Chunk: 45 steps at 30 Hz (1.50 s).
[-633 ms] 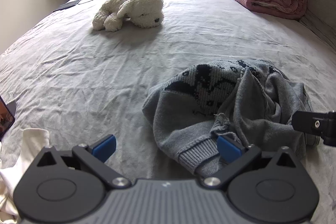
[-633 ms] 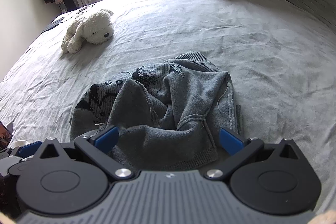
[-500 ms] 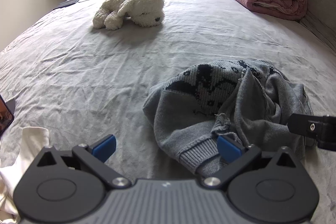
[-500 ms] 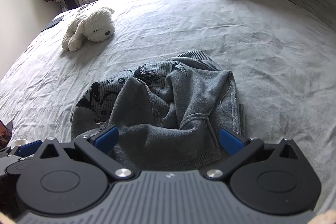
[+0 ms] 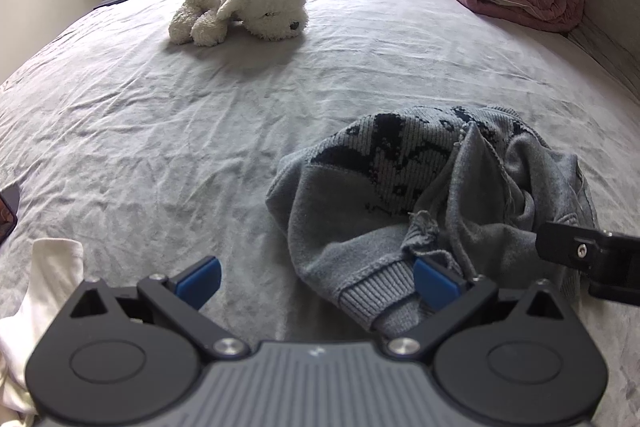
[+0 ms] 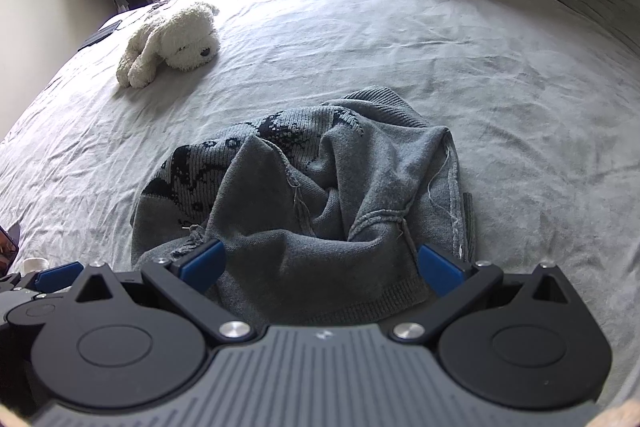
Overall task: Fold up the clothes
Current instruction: 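Move both grippers open toward the crumpled grey sweater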
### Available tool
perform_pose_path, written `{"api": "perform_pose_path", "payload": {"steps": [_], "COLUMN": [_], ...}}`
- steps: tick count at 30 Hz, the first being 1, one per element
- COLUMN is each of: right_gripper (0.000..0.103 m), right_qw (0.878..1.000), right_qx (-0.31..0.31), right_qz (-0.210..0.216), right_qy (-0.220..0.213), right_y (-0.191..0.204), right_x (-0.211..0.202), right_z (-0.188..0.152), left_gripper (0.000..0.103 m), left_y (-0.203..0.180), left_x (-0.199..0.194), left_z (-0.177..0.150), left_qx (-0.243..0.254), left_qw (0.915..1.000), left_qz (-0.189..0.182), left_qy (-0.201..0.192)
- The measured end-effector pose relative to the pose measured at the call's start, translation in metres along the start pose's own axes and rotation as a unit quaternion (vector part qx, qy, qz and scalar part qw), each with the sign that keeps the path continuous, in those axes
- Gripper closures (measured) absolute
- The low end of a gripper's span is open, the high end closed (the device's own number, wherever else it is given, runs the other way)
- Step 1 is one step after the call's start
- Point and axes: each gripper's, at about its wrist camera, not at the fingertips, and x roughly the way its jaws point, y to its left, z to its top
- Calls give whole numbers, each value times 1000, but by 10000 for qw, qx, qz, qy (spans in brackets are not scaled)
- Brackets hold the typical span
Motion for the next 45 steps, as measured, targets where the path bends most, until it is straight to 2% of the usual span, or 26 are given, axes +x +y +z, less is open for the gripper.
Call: {"api": "perform_pose_path", "payload": {"steps": [7,13,30,45], "right_gripper": [0,0,0,0], "right_qw": [9998,9999,9998,9986], "right_qx": [10,2,7,7], "right_qz": [-60,-107,-115,-233], "right_qy": [184,99,187,476], "right_y": [-1,-3,-6,-10], "right_x": [12,10,14,29], "right_z": [-2,-2,-3,-8], "left_gripper": [1,1,1,1], "left_y": [-1,-3,2,5], "left_x": [5,10,20,28], "left_z": [2,4,6,10], "left_qx": [-32,-71,-90,-73], "left_qw": [10000,10000,9998,9997], "left_qz": [-10,-51,173,128], "left_qy": [14,46,82,199]}}
